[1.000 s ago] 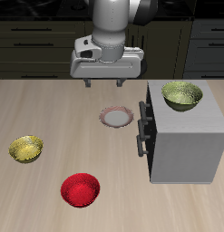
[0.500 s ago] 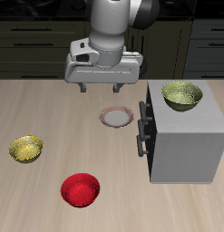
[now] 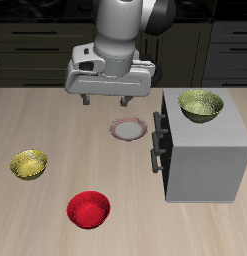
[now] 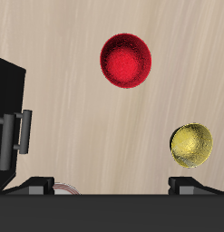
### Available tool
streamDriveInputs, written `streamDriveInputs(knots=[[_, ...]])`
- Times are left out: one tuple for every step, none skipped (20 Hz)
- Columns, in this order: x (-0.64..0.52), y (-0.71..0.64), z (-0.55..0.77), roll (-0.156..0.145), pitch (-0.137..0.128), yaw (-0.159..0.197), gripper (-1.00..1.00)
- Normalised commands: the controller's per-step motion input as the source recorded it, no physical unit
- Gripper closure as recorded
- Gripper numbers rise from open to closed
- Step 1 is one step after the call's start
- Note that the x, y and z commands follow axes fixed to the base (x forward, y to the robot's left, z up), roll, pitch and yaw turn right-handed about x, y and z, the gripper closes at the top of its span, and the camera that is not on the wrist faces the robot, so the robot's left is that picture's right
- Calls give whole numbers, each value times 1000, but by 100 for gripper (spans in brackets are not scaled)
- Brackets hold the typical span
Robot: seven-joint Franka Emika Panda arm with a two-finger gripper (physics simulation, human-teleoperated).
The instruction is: Place the red bowl on the plate
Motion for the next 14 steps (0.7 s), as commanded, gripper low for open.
streamDriveInputs(knots=[[221,-50,142,11,7,21,-100],[180,-15,209,-44,-72,20,-100],[225,17,99,58,64,-72,-100],[205,97,189,12,-26,4,-100],[302,126,161,2,-79,62,-100],[178,123,142,107,-49,-14,-100],[228,-31,118,-119,27,-8,-100],[249,158,239,25,-100,35,-100],[221,93,176,2,-74,37,-100],[0,0,0,0,0,0,-100],[424,211,355,17,-85,-94,-100],[219,154,209,42,-78,2,-100],[31,1,5,0,0,0,-100],[262,70,155,-27,-56,27,-100]])
